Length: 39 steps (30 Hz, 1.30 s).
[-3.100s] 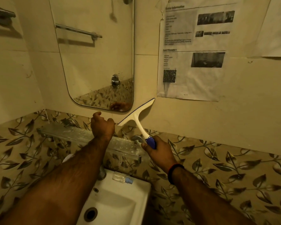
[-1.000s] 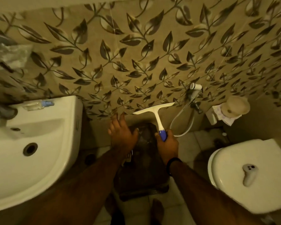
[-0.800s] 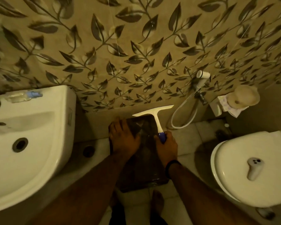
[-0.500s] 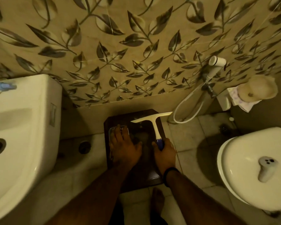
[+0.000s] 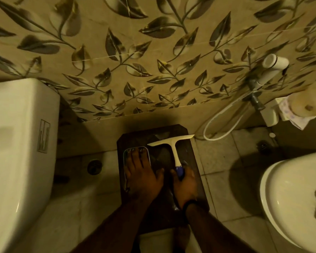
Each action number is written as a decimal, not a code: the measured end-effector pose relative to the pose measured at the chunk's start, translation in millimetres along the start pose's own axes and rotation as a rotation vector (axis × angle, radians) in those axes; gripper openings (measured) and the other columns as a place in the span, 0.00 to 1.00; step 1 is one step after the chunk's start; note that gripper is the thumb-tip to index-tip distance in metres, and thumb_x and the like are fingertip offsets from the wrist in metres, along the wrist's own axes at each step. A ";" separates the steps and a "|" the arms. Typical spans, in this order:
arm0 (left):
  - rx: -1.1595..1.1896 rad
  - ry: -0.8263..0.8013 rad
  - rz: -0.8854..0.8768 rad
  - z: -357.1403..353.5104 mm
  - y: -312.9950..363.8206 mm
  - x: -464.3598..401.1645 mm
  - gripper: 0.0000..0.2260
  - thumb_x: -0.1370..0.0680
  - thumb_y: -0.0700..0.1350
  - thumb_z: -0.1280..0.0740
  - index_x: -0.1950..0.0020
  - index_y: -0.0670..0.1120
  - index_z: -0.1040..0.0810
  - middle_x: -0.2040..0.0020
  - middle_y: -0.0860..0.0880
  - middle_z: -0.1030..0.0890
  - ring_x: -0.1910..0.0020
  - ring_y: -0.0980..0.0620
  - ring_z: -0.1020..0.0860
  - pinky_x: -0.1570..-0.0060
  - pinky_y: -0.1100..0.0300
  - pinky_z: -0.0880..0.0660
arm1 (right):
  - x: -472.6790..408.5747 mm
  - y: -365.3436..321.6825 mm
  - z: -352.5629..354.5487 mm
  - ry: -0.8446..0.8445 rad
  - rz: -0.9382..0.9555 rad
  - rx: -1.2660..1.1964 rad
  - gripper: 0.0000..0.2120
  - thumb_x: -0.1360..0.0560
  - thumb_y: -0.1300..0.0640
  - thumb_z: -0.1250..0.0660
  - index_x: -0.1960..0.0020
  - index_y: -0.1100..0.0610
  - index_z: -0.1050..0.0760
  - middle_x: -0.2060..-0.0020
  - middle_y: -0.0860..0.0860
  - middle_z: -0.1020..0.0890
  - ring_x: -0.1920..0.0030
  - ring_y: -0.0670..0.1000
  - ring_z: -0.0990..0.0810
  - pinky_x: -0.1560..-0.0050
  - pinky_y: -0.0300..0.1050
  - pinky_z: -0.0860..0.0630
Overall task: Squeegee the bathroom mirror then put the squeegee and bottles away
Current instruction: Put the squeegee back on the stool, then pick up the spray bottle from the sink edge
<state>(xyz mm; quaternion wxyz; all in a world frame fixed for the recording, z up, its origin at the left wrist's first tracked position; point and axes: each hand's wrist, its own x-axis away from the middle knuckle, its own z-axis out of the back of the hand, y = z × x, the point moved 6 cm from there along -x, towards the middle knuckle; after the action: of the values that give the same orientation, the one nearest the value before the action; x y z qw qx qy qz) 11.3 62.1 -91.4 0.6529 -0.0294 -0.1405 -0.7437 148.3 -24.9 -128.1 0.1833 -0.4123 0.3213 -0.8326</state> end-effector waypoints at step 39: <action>-0.008 0.359 -0.192 199.7 6.4 -3.2 0.40 0.26 0.65 0.37 0.22 0.42 0.39 0.21 0.39 0.41 0.22 0.36 0.44 0.27 0.37 0.43 | 66.3 -215.6 59.8 0.288 0.785 0.544 0.43 0.26 0.33 0.44 0.22 0.59 0.50 0.21 0.57 0.47 0.21 0.57 0.53 0.23 0.62 0.52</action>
<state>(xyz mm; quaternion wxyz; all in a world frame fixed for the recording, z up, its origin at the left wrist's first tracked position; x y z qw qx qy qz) -9.8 113.9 100.5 0.5934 0.1145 -0.0210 -0.7964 148.4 71.0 84.6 0.5374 -0.0782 0.2452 -0.8031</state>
